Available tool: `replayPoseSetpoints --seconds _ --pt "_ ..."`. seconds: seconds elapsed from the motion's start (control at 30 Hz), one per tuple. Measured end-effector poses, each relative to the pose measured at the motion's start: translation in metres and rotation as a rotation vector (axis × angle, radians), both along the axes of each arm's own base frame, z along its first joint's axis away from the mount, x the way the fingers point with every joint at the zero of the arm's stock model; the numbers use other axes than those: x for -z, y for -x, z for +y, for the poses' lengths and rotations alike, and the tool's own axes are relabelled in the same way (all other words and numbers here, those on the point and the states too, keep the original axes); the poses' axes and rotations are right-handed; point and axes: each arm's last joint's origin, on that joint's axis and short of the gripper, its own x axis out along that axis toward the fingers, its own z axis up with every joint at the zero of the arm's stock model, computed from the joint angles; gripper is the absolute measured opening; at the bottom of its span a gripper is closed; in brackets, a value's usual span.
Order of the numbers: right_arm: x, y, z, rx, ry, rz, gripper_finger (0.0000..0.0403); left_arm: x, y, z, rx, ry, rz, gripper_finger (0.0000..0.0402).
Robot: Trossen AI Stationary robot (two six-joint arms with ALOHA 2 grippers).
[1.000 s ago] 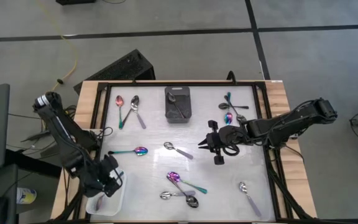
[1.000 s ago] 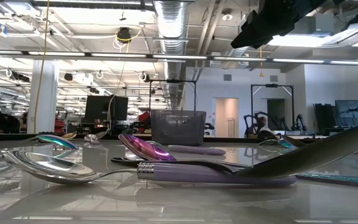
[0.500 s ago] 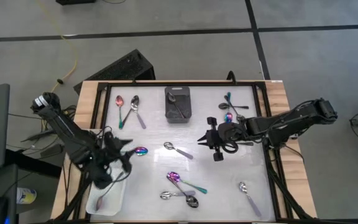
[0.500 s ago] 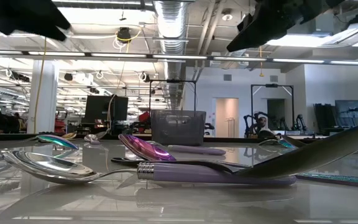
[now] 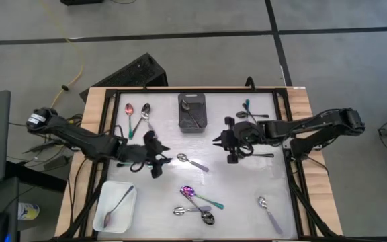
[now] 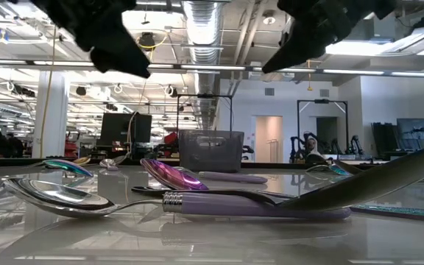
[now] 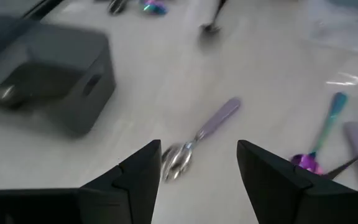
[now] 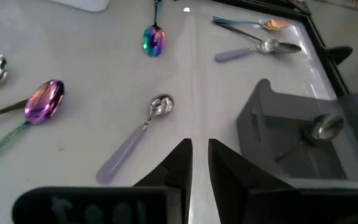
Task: Sort silverware by color (type)
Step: Put the purple spoon into the transparent bin
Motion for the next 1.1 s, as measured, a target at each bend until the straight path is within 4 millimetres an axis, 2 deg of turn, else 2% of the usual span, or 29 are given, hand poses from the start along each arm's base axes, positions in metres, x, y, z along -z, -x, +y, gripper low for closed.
replayPoseSetpoints --seconds 0.17,0.33,0.47,0.63,0.73,0.93,1.1 --pt "0.005 0.003 0.003 0.067 -0.113 0.048 0.0077 -0.005 -0.006 0.010 0.040 -0.001 -0.045 0.0197" --pt "0.011 0.013 0.021 0.081 -0.207 0.148 0.0077 -0.007 -0.007 0.008 0.101 0.013 -0.060 0.0197" --pt "0.013 0.017 0.044 0.052 -0.265 0.170 0.0077 -0.008 -0.007 0.002 0.187 0.031 -0.073 0.0197" --pt "0.014 0.023 0.069 -0.026 -0.277 0.185 0.0077 -0.011 -0.011 -0.013 0.387 0.076 -0.129 0.0197" --pt "0.013 0.024 0.076 -0.047 -0.250 0.166 0.0077 -0.006 -0.017 -0.023 0.440 0.047 -0.139 0.0196" --pt "0.004 0.005 0.079 -0.047 -0.207 -0.098 0.0077 0.011 -0.026 -0.020 0.387 -0.044 -0.061 0.0196" --pt "0.014 -0.018 0.081 -0.033 -0.234 -0.203 0.0077 0.015 -0.028 -0.012 0.367 -0.089 -0.030 0.0196"
